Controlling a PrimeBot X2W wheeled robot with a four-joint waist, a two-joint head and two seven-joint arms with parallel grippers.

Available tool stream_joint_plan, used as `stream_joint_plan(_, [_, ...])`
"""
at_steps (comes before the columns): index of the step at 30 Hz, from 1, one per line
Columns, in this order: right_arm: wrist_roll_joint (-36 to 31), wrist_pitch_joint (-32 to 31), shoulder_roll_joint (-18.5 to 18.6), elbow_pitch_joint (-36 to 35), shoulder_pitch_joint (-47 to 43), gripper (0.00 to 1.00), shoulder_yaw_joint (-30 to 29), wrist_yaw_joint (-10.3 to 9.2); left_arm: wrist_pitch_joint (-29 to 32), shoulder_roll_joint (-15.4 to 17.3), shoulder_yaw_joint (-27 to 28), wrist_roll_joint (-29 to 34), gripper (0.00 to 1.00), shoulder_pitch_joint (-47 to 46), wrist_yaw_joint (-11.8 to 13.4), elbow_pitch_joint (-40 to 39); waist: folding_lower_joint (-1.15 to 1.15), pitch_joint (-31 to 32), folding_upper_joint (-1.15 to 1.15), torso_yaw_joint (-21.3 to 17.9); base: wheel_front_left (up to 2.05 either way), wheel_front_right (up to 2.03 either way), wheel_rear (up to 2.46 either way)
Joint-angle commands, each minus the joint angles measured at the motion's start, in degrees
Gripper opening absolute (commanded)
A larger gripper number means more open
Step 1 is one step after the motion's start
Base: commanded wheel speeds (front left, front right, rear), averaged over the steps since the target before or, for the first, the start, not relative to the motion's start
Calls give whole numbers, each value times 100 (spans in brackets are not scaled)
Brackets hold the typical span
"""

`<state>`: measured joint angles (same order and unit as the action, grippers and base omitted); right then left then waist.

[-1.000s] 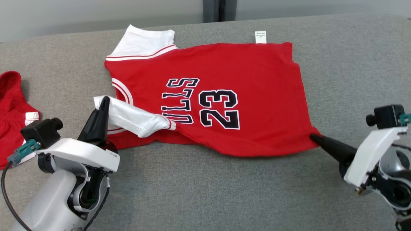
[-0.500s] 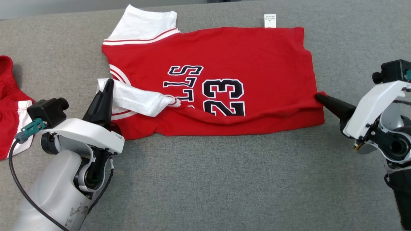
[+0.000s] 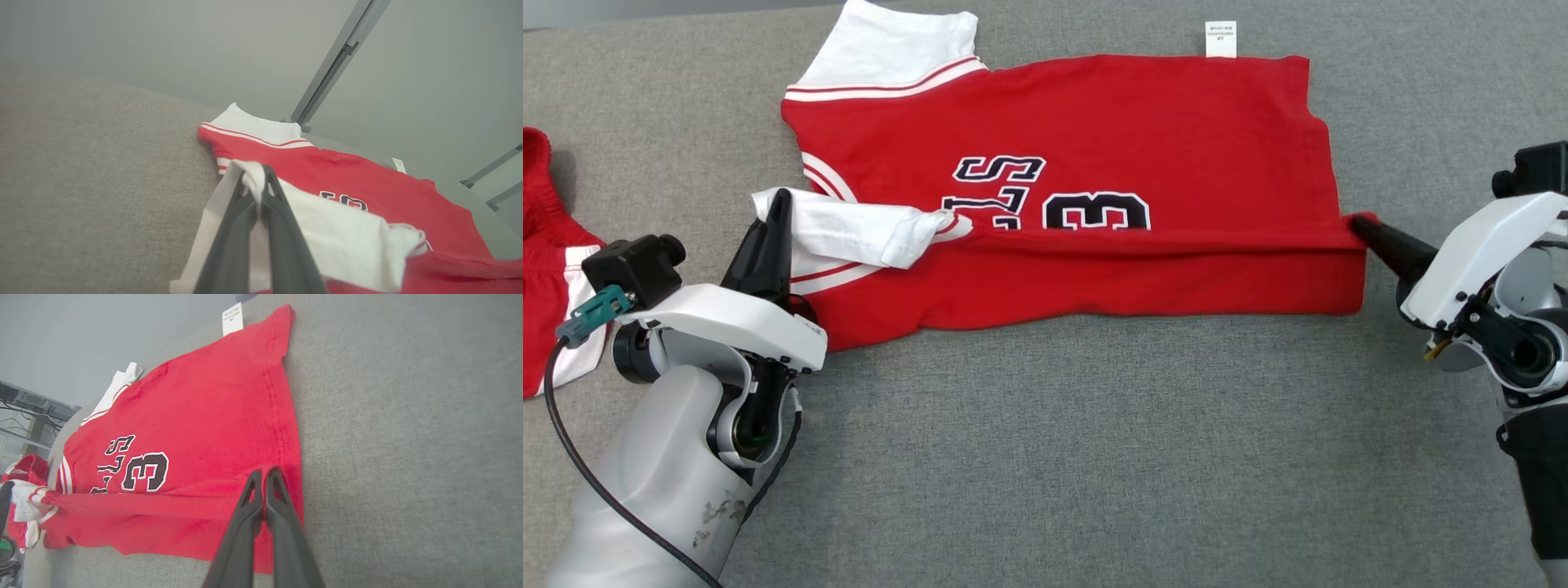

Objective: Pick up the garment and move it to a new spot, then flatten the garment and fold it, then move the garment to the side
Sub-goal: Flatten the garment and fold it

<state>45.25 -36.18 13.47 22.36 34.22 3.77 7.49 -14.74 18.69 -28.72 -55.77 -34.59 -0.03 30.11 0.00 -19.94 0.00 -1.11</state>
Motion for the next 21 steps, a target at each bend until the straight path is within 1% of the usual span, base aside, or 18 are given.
stream_joint_plan(1, [-56, 145, 46, 69, 122, 0, -39, 2, -36, -12, 54, 62, 0, -102, -52, 72, 0, -10, 0, -2, 0, 0, 0])
stream_joint_plan(4, [-107, 335, 47, 149, 216, 0, -13, 2, -38, -34, 82, 107, 0, -156, -20, 179, 0, -24, 0, -5, 0, 0, 0])
stream_joint_plan(7, [-91, 456, 20, 226, 280, 0, 73, 2, -42, -67, 76, 111, 0, -144, -142, 242, 0, -33, 0, -10, 0, 0, 0])
stream_joint_plan(15, [-66, 618, -15, 507, 397, 0, 294, 2, -43, -210, 9, 140, 0, -258, -253, 465, 0, -18, 0, 7, 0, 0, 0])
stream_joint_plan(16, [-74, 648, -6, 538, 408, 0, 320, 2, -43, -224, 0, 140, 16, -271, -271, 509, 0, -10, 0, 8, 0, 0, 0])
stream_joint_plan(17, [-93, 701, 1, 554, 416, 0, 326, 2, -43, -239, -6, 132, 64, -277, -295, 541, 0, 0, 0, 9, 0, 0, 0])
stream_joint_plan(18, [-95, 730, 1, 579, 415, 13, 344, 2, -44, -251, -7, 122, 100, -281, -303, 580, 0, 11, 0, 9, 0, 0, 0])
stream_joint_plan(19, [-111, 783, 13, 596, 413, 42, 368, 2, -44, -261, -9, 113, 100, -280, -315, 625, 0, 27, 0, 11, 0, 0, 0])
stream_joint_plan(20, [-125, 837, 26, 614, 412, 100, 390, 2, -44, -273, -2, 101, 100, -286, -333, 658, 0, 47, 0, 12, 0, 0, 0])
stream_joint_plan(21, [-125, 896, 30, 631, 407, 100, 409, 2, -45, -284, 11, 97, 100, -293, -342, 678, 0, 71, 0, 15, 0, 0, 0])
